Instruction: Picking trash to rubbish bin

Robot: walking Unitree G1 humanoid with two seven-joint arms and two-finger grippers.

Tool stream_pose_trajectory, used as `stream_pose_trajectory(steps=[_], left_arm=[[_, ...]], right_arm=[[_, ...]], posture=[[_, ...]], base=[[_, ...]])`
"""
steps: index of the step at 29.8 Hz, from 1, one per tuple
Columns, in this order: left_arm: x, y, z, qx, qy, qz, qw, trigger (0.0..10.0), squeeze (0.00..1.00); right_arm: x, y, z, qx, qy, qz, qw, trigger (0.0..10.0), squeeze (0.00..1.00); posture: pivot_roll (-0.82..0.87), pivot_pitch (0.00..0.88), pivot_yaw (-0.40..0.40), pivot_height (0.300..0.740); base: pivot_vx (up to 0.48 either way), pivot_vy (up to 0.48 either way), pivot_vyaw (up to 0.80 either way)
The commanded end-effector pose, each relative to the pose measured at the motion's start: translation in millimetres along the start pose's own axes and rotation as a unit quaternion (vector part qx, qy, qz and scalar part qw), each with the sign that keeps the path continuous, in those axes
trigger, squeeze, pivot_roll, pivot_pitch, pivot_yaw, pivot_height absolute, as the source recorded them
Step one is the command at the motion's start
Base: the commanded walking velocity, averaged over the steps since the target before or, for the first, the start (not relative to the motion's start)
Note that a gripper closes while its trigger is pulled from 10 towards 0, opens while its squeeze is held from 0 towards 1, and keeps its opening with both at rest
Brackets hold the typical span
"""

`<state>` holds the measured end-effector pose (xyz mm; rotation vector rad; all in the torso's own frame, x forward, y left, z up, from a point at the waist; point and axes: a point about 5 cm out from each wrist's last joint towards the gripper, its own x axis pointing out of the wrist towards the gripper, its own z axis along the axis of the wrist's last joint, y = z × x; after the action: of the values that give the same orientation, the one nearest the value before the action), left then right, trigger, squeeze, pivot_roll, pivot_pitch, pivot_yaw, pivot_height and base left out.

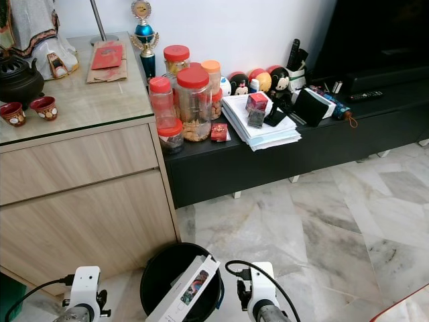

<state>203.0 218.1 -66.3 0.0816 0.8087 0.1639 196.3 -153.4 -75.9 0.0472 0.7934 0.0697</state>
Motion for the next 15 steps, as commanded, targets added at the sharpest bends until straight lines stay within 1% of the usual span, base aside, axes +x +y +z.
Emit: stream_pose_trajectory(steps=[1,2,7,15], left_arm=[[-0.7,0.7,-2.8,-0.009,0.004,0.001,1.000,10.0,0.00],[-1.0,1.1,-3.6,-0.010,0.005,0.002,1.000,10.0,0.00],[-2.4,7.1,-8.2,-0.016,0.009,0.013,1.000,10.0,0.00],[-2.3,7.6,-7.6,-0.020,0.008,0.015,1.000,10.0,0.00]], right_arm=[[-0.8,-1.4,-3.0,0.004,0.006,-0.005,1.000,10.0,0.00],[-0.8,-1.3,-2.9,0.005,0.006,-0.005,1.000,10.0,0.00],[-0.8,-0.5,-3.8,0.006,0.009,-0.005,1.000,10.0,0.00],[-0.8,-1.1,-3.6,0.005,0.009,-0.006,1.000,10.0,0.00]], posture=[[-0.03,0.018,-0.012,0.740],[-0.03,0.018,-0.012,0.740],[-0.03,0.022,-0.015,0.740],[-0.02,0.032,-0.018,0.740]], base=[[0.000,0.000,0.00],[0.000,0.000,0.00],[-0.259,0.000,0.00],[-0.262,0.000,0.00]])
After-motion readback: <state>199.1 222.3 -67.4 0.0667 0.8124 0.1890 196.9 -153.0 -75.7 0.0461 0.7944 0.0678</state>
